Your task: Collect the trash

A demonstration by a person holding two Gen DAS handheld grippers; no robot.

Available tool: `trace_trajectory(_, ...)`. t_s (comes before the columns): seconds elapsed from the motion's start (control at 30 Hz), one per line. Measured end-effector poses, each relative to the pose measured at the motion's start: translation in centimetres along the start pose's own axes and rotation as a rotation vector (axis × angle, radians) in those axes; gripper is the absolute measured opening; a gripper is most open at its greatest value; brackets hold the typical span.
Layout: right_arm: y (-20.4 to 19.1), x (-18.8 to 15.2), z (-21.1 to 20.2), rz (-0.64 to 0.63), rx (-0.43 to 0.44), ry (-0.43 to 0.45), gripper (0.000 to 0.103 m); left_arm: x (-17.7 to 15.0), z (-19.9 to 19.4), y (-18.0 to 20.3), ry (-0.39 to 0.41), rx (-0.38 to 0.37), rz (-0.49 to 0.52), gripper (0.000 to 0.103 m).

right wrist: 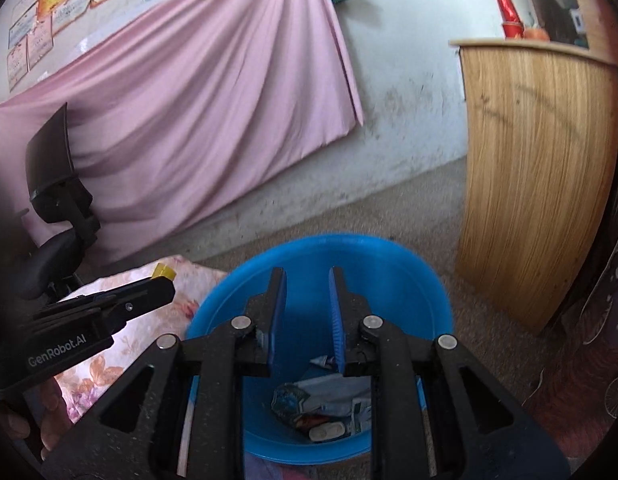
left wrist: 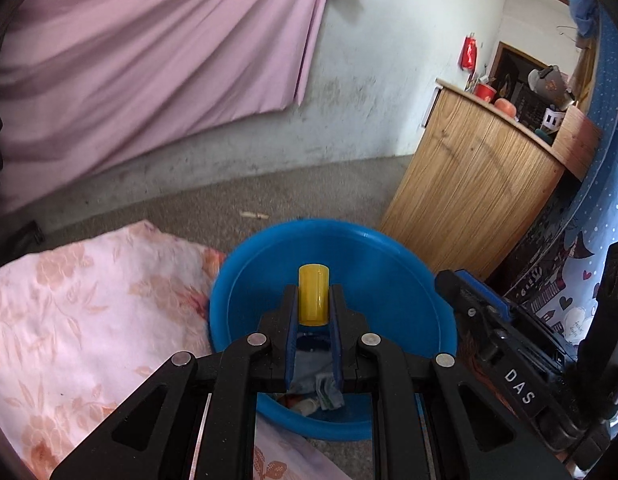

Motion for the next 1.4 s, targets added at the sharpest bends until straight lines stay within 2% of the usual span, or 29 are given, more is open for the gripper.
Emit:
trace_trajectory(0.1,0.0,-0.4,0.7,-0.009,-0.005,-0.027,0.05,-0.5,0.2,-0.2,-0.027,0.009,0.012,0.012)
trace_trajectory(0.23,0.0,-0.5,1.0,-0.019,-0.011,-0.04,0.051,-0.9,0.5,-0.5,-0.035,0.018,0.002,0.034)
trace_trajectory(0.5,0.0,-0.3,0.9,-0.015,-0.018,-0.042,0.059,-1.0,-0.2,-1.5,-0.025,0.031,-0.029,0.035)
trace_trajectory(0.8,-0.3,0.3,-0.2,-0.015,-0.019,-0.014,0.076,-0.7,-2.6,-2.7,0.021,0.057,-0.038,0.054)
trace_trajectory(0.9,-0.5,0.6,-0.7,-0.013,-0.019,-0.001,0.081,-0.7,-3.9,-3.2,0.044,0.066,-0.045,0.067)
trace_trajectory(0.97,-0.6,0.8,-1.1,-0.006,-0.016,0.009,0.084,-0.6,-4.9,-3.4,0.064,0.075,-0.052,0.089)
trace_trajectory(1.03,-0.8,1.0,-1.6,0.002,-0.015,0.017,0.088,-0.7,-6.0,-3.7,0.093,0.089,-0.055,0.098)
trace_trajectory(1.2,-1.1,1.5,-3.2,0.017,-0.02,0.053,0.103,-1.1,-8.6,-4.2,0.158,0.142,-0.058,0.101)
trace_trajectory(1.4,-1.4,2.1,-5.0,0.031,-0.039,0.098,0.103,-1.5,-12.0,-5.3,0.234,0.168,-0.089,0.101)
Point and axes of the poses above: each gripper's, at about its wrist camera, not at the fingertips, and z roughly the way its jaws point, y to its right, x to its top, the point moved 8 cm from there along z, roughly the way its jaws point, and after that the axes turned 4 degrees about -x, right-handed, at the moved point
